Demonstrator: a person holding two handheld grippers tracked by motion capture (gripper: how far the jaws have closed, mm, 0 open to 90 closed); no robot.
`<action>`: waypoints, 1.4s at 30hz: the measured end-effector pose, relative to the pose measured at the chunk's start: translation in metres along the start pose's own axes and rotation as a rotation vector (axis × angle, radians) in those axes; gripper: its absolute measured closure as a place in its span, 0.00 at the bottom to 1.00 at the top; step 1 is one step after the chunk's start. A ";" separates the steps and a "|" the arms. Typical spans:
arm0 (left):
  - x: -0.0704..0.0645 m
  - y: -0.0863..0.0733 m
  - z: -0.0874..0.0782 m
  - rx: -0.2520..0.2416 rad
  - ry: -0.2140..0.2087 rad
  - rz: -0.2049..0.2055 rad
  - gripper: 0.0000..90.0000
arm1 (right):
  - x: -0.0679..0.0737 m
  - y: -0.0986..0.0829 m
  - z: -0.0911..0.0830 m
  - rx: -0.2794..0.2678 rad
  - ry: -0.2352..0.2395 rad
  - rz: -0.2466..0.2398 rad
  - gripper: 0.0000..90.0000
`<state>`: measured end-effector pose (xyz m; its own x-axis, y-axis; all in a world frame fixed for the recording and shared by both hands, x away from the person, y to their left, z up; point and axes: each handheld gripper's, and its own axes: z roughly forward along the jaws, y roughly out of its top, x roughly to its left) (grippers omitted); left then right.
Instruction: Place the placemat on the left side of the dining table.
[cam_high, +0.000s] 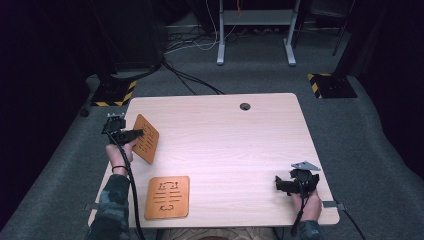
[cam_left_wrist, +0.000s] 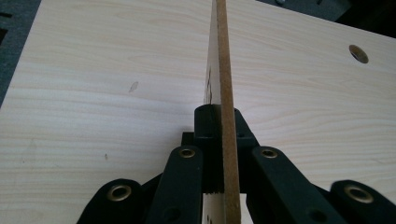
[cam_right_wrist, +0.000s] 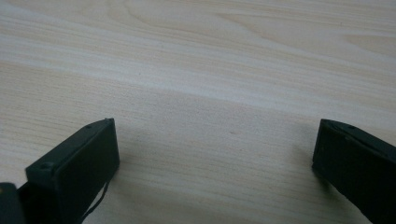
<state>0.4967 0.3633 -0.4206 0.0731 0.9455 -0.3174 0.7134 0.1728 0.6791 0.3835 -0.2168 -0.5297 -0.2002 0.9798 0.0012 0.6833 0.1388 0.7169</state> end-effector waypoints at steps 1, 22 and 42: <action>0.001 0.000 0.002 0.000 -0.001 -0.012 0.96 | 0.000 0.000 0.000 0.001 0.000 -0.002 0.00; 0.023 -0.002 0.013 0.043 0.063 -0.058 0.91 | 0.000 0.000 0.000 0.000 0.001 0.002 0.00; 0.035 -0.004 0.024 0.124 0.135 -0.018 0.69 | 0.000 0.000 0.000 0.000 0.001 0.002 0.00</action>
<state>0.5131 0.3892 -0.4502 -0.0290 0.9725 -0.2312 0.7946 0.1628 0.5848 0.3836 -0.2167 -0.5297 -0.1995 0.9799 0.0036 0.6835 0.1365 0.7171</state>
